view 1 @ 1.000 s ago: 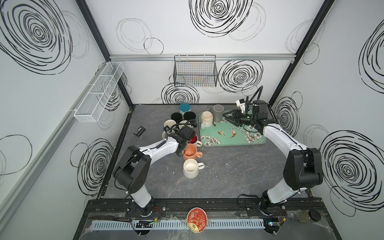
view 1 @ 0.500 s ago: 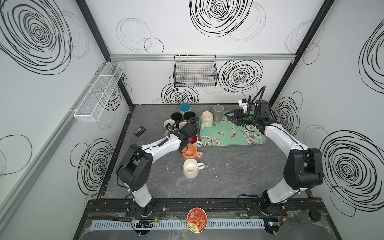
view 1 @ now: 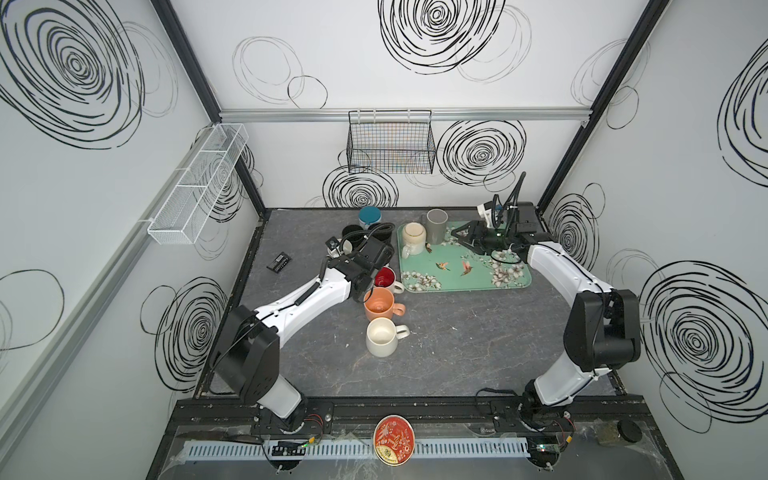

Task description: Turn the mug right side up

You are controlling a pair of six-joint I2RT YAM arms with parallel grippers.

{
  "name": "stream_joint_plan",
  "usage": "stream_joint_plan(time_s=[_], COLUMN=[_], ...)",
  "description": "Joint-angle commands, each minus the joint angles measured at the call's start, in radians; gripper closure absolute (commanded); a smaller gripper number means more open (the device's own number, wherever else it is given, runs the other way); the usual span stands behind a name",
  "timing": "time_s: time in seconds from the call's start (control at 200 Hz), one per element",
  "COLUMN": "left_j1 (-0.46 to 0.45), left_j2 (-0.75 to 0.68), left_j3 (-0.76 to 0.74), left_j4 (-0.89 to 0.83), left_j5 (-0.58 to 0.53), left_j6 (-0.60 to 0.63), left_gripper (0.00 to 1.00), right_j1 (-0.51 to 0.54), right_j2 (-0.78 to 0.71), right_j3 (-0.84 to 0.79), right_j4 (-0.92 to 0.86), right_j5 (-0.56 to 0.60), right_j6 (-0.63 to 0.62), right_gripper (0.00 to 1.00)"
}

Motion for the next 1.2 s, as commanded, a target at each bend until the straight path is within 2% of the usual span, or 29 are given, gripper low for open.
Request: stream_joint_plan(time_s=[0.0,0.1,0.3,0.49,0.715,0.776,0.846,0.966,1.071,1.196], left_j1=[0.019,0.035,0.036,0.031,0.039,0.045,0.050,0.057,0.057,0.057], left_j2=[-0.045,-0.063,-0.040,-0.020,-0.014,-0.012,-0.009,0.006,0.017,0.018], left_j3=[0.042,0.068,0.123,0.124,0.122,0.121,0.118,0.125,0.140,0.147], left_j4=[-0.050,-0.024,0.035,0.124,0.178,0.189,0.202,0.211,0.208,0.207], left_j5=[-0.011,0.030,0.128,0.241,0.327,0.344,0.360,0.381,0.390,0.387], left_j6=[0.133,0.250,0.444,0.522,0.543,0.544,0.544,0.544,0.544,0.543], left_gripper=[0.21,0.21,0.23,0.24,0.27,0.28,0.28,0.28,0.28,0.28], right_j1=[0.013,0.033,0.078,0.088,0.085,0.079,0.067,0.059,0.061,0.068], right_j2=[0.047,0.109,0.252,0.440,0.597,0.634,0.681,0.775,0.819,0.830], right_j3=[0.105,0.186,0.305,0.577,0.837,0.872,0.913,1.037,1.072,1.071], right_j4=[-0.130,-0.181,-0.128,-0.153,-0.177,-0.147,-0.090,-0.100,-0.089,-0.099], right_j5=[0.156,0.243,0.344,0.345,0.393,0.356,0.251,0.156,0.101,0.097], right_j6=[-0.083,-0.107,-0.090,-0.094,-0.143,-0.151,-0.153,-0.162,-0.165,-0.193], right_gripper=[0.45,0.44,0.45,0.44,0.42,0.41,0.41,0.41,0.40,0.39])
